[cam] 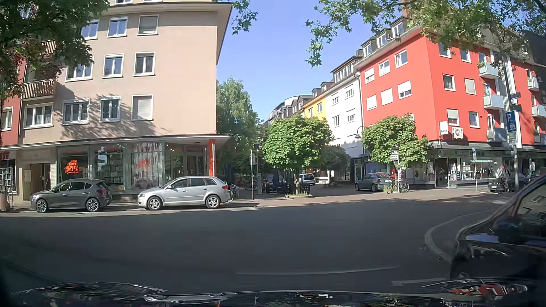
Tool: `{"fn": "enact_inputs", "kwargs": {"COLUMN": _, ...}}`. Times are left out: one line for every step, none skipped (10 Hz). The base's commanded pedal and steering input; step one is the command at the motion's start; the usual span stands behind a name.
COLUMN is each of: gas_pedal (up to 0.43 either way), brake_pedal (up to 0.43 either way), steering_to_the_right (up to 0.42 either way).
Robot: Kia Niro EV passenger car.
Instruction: Follow the waypoints while adhering to traffic rules and regulations
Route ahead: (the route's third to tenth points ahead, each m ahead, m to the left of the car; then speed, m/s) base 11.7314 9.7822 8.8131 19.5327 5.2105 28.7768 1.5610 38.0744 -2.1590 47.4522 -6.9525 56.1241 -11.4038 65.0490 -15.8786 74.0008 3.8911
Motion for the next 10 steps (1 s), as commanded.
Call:
{"fn": "enact_inputs", "kwargs": {"gas_pedal": 0.0, "brake_pedal": 0.183, "steering_to_the_right": 0.037}}
{"fn": "enact_inputs", "kwargs": {"gas_pedal": 0.0, "brake_pedal": 0.183, "steering_to_the_right": 0.042}}
{"fn": "enact_inputs", "kwargs": {"gas_pedal": 0.0, "brake_pedal": 0.183, "steering_to_the_right": 0.045}}
{"fn": "enact_inputs", "kwargs": {"gas_pedal": 0.0, "brake_pedal": 0.183, "steering_to_the_right": 0.048}}
{"fn": "enact_inputs", "kwargs": {"gas_pedal": 0.0, "brake_pedal": 0.189, "steering_to_the_right": 0.049}}
{"fn": "enact_inputs", "kwargs": {"gas_pedal": 0.0, "brake_pedal": 0.201, "steering_to_the_right": 0.048}}
{"fn": "enact_inputs", "kwargs": {"gas_pedal": 0.0, "brake_pedal": 0.213, "steering_to_the_right": 0.051}}
{"fn": "enact_inputs", "kwargs": {"gas_pedal": 0.0, "brake_pedal": 0.22, "steering_to_the_right": 0.057}}
{"fn": "enact_inputs", "kwargs": {"gas_pedal": 0.0, "brake_pedal": 0.232, "steering_to_the_right": 0.059}}
{"fn": "enact_inputs", "kwargs": {"gas_pedal": 0.0, "brake_pedal": 0.232, "steering_to_the_right": 0.054}}
